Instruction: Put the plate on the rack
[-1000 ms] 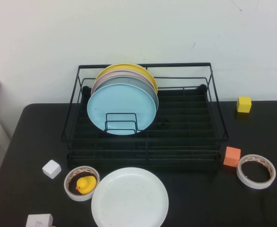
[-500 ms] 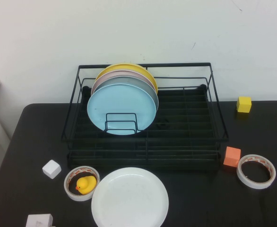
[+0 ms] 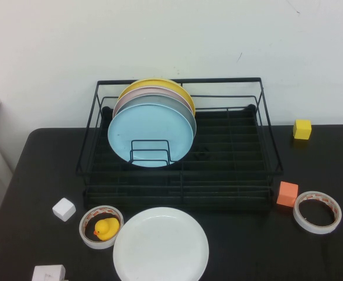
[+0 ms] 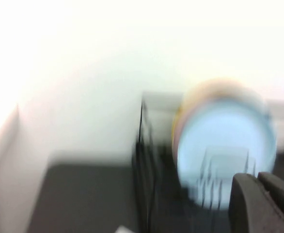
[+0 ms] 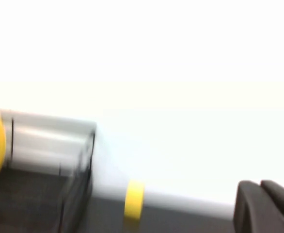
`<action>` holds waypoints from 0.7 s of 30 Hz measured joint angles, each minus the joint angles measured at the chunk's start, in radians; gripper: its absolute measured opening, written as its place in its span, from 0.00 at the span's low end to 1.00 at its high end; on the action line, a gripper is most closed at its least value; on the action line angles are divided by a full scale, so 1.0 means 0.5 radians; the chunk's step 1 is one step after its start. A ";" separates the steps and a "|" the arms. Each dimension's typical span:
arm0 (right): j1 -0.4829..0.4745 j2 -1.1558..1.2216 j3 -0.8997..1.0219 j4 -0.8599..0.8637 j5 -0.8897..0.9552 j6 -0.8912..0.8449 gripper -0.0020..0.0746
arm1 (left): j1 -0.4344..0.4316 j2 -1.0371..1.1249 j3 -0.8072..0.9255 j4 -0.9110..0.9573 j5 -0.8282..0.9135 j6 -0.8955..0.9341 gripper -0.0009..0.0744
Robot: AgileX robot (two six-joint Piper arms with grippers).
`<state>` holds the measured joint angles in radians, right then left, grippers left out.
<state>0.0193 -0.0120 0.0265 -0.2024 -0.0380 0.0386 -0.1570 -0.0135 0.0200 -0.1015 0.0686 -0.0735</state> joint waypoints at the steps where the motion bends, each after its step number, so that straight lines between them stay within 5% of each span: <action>1: 0.000 0.000 0.000 -0.019 -0.084 0.000 0.02 | 0.000 0.000 0.000 0.000 -0.118 0.000 0.01; 12: 0.000 0.000 0.000 -0.097 -0.983 0.111 0.02 | 0.000 0.000 0.000 0.000 -1.028 0.012 0.01; 21: 0.000 0.000 0.000 -0.060 -1.032 0.380 0.02 | 0.000 0.000 0.000 -0.062 -1.137 -0.241 0.01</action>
<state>0.0193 -0.0120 0.0265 -0.2323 -0.5542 0.2286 -0.1570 -0.0135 0.0200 -0.1326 -0.4999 -0.1939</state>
